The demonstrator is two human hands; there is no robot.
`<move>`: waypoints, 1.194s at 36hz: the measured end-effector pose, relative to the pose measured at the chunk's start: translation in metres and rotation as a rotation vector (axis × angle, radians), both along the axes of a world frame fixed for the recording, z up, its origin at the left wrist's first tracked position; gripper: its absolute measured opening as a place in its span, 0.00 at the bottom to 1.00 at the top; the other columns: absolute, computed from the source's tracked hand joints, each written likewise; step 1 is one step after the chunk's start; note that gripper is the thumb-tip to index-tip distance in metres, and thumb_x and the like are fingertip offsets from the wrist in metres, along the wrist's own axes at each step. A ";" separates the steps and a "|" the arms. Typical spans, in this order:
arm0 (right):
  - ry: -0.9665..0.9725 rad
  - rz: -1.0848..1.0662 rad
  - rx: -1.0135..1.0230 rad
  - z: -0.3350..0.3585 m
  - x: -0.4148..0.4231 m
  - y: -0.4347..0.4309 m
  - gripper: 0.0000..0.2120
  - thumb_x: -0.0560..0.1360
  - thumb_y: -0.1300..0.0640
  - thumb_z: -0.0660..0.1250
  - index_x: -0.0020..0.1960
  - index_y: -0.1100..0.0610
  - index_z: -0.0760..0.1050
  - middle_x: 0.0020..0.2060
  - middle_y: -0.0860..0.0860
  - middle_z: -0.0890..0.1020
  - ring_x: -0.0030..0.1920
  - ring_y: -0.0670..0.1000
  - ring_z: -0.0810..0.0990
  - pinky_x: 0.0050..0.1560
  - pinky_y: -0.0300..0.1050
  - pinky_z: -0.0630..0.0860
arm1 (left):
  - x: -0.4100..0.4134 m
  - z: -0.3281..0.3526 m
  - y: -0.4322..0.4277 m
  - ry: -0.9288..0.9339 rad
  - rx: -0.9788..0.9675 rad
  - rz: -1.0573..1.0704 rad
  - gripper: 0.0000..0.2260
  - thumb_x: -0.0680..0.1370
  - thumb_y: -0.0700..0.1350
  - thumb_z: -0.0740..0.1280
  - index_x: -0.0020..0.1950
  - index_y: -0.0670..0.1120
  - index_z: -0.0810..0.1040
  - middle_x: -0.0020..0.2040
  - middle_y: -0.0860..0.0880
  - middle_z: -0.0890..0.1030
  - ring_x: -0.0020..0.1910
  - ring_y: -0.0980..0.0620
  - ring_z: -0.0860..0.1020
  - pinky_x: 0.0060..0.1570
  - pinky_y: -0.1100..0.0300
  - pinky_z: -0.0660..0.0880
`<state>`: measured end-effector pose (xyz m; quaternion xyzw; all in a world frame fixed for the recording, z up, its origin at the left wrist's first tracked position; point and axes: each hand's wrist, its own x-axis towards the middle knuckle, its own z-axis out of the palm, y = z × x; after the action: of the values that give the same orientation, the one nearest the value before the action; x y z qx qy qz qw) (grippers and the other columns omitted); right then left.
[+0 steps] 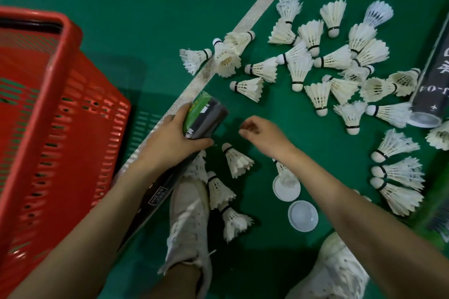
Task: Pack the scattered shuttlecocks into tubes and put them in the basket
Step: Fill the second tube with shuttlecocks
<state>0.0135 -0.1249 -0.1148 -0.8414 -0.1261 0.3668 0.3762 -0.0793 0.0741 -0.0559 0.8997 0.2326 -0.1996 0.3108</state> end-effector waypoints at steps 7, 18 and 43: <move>-0.216 0.343 -0.039 -0.008 -0.033 0.041 0.21 0.77 0.52 0.65 0.67 0.58 0.69 0.61 0.55 0.73 0.63 0.54 0.69 0.61 0.44 0.67 | -0.022 0.000 0.036 -0.017 0.034 0.104 0.45 0.65 0.62 0.75 0.76 0.57 0.56 0.65 0.43 0.71 0.61 0.42 0.73 0.57 0.51 0.72; -0.197 0.443 0.028 -0.004 -0.050 0.077 0.25 0.78 0.48 0.62 0.73 0.53 0.63 0.63 0.55 0.68 0.62 0.54 0.70 0.59 0.49 0.71 | -0.043 -0.011 0.055 0.023 -0.039 0.238 0.49 0.56 0.71 0.68 0.74 0.60 0.57 0.62 0.45 0.73 0.57 0.42 0.76 0.56 0.46 0.76; -0.433 -0.072 -0.083 0.013 -0.001 0.003 0.09 0.78 0.65 0.58 0.54 0.59 0.75 0.50 0.54 0.75 0.47 0.52 0.75 0.49 0.44 0.71 | -0.017 -0.009 0.007 -0.026 -0.091 0.037 0.46 0.66 0.62 0.74 0.77 0.56 0.54 0.68 0.45 0.69 0.62 0.44 0.72 0.58 0.54 0.71</move>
<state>0.0128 -0.1222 -0.1017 -0.9192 -0.1587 0.1689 0.3183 -0.0967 0.0807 -0.0654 0.8827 0.2360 -0.1925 0.3578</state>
